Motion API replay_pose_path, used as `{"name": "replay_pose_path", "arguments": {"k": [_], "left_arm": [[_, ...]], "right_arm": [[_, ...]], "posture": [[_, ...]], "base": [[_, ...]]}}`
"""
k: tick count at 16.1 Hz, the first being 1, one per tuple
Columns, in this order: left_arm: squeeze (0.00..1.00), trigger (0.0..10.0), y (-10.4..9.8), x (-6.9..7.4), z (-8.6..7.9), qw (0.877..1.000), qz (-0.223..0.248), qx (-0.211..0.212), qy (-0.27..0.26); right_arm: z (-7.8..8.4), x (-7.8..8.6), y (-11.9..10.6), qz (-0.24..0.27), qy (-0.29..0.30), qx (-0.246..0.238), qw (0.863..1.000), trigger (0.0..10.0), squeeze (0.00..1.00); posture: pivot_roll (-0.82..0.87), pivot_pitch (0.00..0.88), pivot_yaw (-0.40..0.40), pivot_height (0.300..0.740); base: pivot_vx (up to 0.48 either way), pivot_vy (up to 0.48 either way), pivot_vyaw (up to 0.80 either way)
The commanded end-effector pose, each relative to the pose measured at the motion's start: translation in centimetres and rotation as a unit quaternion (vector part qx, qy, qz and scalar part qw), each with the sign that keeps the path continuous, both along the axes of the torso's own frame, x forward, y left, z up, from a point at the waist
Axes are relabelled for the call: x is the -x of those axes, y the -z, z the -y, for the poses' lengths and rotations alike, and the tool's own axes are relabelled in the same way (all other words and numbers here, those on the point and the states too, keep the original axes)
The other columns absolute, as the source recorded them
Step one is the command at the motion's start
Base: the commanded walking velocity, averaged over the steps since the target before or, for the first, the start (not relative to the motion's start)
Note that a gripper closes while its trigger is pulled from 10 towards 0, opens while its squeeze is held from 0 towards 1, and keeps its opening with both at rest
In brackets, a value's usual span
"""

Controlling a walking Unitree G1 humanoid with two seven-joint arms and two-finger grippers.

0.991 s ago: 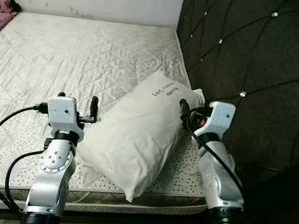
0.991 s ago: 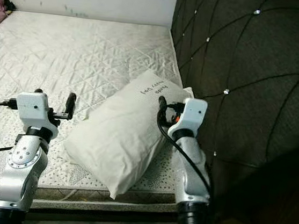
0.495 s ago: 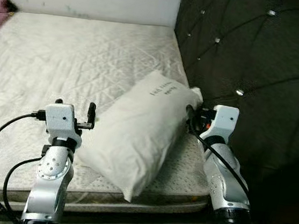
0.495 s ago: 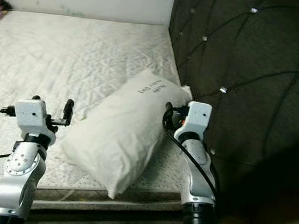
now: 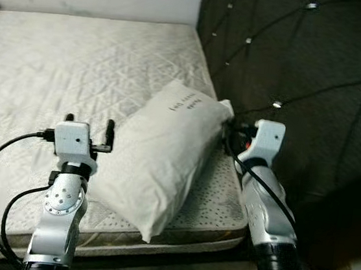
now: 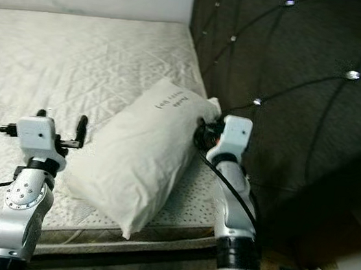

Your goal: Clean up the room

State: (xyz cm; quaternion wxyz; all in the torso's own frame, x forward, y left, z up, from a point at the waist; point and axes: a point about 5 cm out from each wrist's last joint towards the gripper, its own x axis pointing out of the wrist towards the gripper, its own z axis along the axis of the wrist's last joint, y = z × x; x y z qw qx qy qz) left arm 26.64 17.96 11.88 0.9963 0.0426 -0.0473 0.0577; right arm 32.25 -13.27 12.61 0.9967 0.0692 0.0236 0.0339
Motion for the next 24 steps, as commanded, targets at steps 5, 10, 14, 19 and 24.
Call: {"name": "replay_pose_path", "arguments": {"k": [5, 10, 14, 19, 24], "left_arm": [[0.00, 10.0, 0.9, 0.9, 0.7, 1.000, -0.017, -0.008, -0.001], [0.00, 10.0, 0.7, 2.6, 0.0, 1.000, -0.011, 0.003, -0.015], [0.00, 10.0, 0.6, 2.8, -0.1, 1.000, -0.007, 0.007, -0.017], [0.00, 10.0, 1.0, 2.7, -0.7, 0.998, -0.027, -0.012, -0.055], [0.00, 10.0, 0.7, 2.9, -1.2, 0.996, -0.014, -0.023, -0.081]], "right_arm": [[0.0, 0.9, 1.1, -0.014, 0.001, -0.007, 1.000, 10.0, 0.00], [1.3, 2.0, 1.7, -0.018, 0.010, 0.001, 1.000, 10.0, 0.00], [1.1, 2.1, 1.8, -0.018, -0.001, 0.001, 1.000, 10.0, 0.00], [0.7, 1.9, 1.8, -0.020, -0.014, 0.007, 1.000, 10.0, 0.00], [0.7, 1.7, 1.8, -0.020, -0.027, 0.022, 0.999, 10.0, 0.00]], "posture": [[-0.06, 0.063, -0.009, 0.726], [-0.06, 0.072, -0.011, 0.666], [-0.06, 0.085, -0.016, 0.626], [-0.06, 0.092, -0.024, 0.626], [-0.05, 0.096, -0.034, 0.626]], "base": [[0.000, 0.000, 0.00], [0.000, 0.000, 0.00], [0.000, 0.000, 0.00], [0.000, 0.000, 0.00], [0.000, 0.000, 0.00]]}}
